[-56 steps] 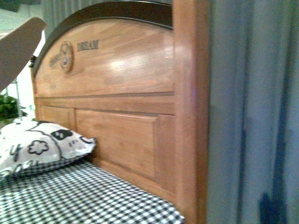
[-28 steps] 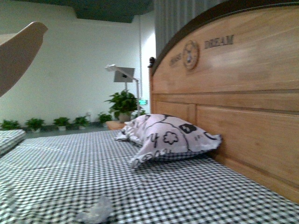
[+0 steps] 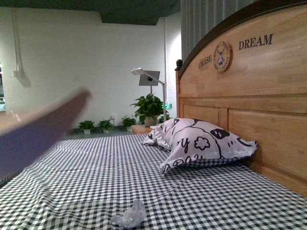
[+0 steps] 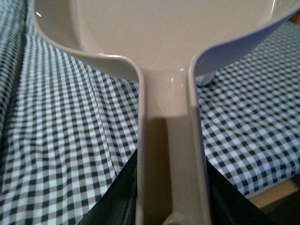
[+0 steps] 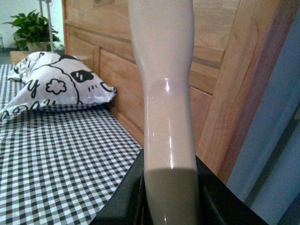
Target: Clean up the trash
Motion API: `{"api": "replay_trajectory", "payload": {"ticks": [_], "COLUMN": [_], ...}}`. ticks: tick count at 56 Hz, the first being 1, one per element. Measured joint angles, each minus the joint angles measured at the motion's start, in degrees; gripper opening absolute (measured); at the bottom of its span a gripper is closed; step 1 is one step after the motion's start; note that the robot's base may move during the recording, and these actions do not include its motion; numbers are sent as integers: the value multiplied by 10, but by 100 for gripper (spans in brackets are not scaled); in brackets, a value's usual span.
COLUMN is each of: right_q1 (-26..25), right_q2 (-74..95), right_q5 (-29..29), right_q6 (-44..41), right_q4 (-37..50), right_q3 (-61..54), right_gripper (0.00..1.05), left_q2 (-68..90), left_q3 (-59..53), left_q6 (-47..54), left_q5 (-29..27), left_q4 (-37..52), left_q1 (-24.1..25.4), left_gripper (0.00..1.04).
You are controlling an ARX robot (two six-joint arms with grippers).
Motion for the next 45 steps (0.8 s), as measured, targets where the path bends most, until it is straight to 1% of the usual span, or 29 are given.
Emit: {"api": "replay_trajectory", "payload": {"ticks": [8,14,20,28,38,45], "right_q1": [0,0,0,0,0,0], "right_q2": [0,0,0,0,0,0], "right_q5": [-2,-2,-2,-2,-2,-2], "right_q6": [0,0,0,0,0,0], "right_q4": [0,0,0,0,0,0], "right_q3": [0,0,0,0,0,0], "right_gripper": [21,21,21,21,21,21], "left_q2": [118,202,272,340,405,443], "left_q3": [45,79,100,113,136,159], "left_q6": [63,137,217,308,374,391], "left_q5": [1,19,32,34,43,47], "left_q4": [37,55,45,34,50,48], "left_q1": [-3,-12,-19,-24,-24,-23], "left_gripper": [27,27,27,27,27,27]}}
